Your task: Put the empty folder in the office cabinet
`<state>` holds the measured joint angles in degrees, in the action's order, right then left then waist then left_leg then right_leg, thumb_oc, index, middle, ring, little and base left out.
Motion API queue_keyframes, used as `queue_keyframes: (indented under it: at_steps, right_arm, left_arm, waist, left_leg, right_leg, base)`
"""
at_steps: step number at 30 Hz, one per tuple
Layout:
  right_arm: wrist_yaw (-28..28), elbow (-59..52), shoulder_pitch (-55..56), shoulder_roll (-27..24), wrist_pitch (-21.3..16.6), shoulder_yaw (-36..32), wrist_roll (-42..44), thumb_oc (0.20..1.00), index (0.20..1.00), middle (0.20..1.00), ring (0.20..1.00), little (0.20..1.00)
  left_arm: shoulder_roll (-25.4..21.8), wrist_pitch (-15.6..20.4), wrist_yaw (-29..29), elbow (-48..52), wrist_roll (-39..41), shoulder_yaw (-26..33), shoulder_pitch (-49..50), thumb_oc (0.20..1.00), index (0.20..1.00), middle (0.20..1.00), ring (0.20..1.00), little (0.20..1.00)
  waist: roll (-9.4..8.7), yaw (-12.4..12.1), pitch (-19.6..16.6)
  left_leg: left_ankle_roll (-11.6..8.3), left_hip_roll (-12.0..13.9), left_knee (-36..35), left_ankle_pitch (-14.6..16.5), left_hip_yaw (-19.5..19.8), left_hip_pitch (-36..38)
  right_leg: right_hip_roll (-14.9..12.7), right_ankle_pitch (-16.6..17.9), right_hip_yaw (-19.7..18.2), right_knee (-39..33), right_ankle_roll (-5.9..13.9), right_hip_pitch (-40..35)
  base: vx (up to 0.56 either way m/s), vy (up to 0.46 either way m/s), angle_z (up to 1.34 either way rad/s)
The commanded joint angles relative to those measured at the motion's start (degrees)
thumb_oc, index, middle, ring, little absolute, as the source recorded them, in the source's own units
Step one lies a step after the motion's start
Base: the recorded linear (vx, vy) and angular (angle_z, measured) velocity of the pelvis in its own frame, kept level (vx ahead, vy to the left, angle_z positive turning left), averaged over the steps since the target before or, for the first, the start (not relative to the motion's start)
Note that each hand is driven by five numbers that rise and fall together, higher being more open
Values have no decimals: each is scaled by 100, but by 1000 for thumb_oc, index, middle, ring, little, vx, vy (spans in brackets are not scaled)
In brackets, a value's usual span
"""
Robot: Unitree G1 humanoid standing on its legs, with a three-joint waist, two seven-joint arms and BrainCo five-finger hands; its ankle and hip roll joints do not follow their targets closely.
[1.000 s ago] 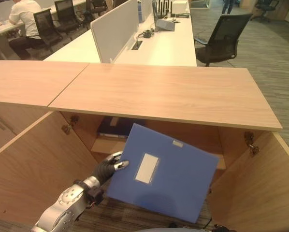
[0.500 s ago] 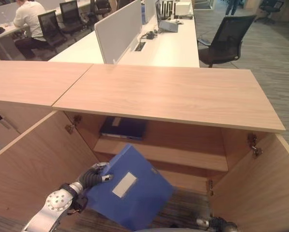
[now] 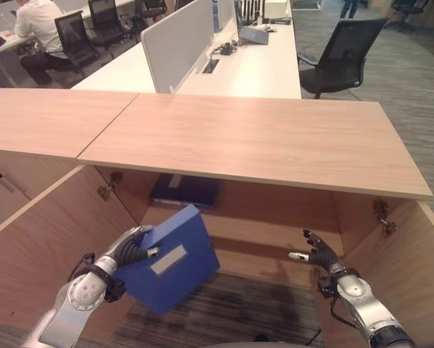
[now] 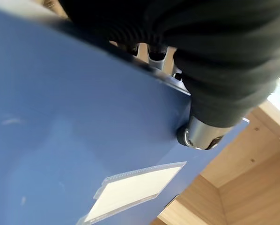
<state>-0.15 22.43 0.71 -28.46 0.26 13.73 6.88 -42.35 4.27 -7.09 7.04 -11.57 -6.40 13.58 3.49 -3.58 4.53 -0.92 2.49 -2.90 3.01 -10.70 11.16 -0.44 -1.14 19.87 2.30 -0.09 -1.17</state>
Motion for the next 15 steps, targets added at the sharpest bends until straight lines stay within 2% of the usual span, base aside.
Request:
queue_keyframes:
  at_steps: [1, 8, 15]
  right_arm:
    - [89, -398, -414, -78, -387, 279, -279, 1000, 1000, 1000, 1000, 1000]
    - [449, -534, -678, 80, -337, 885, -265, 1000, 1000, 1000, 1000, 1000]
    - [564, -629, -879, 195, -378, 1155, -112, 1000, 1000, 1000, 1000, 1000]
  left_arm:
    - [-129, 464, 272, 525, -68, 486, -289, 200, 200, 200, 200, 200]
    - [-138, 495, 257, 798, 33, 389, -506, 200, 200, 200, 200, 200]
    - [-165, 565, 229, 951, 183, 305, -625, 200, 200, 200, 200, 200]
  waist:
    - [-434, 69, -44]
    - [-447, 33, -49]
    - [-447, 19, -53]
  left_leg:
    - [-79, -179, -210, 15, 144, -145]
    - [-90, -173, -210, 9, 158, -138]
    - [-98, -163, -210, -5, 165, -134]
  right_leg:
    - [-355, 81, -70, -730, 663, -774]
    - [-355, 62, -56, -730, 643, -791]
    - [-349, 58, -51, -730, 639, -803]
  base:
    - [0, 0, 0]
    - [0, 0, 0]
    - [0, 0, 0]
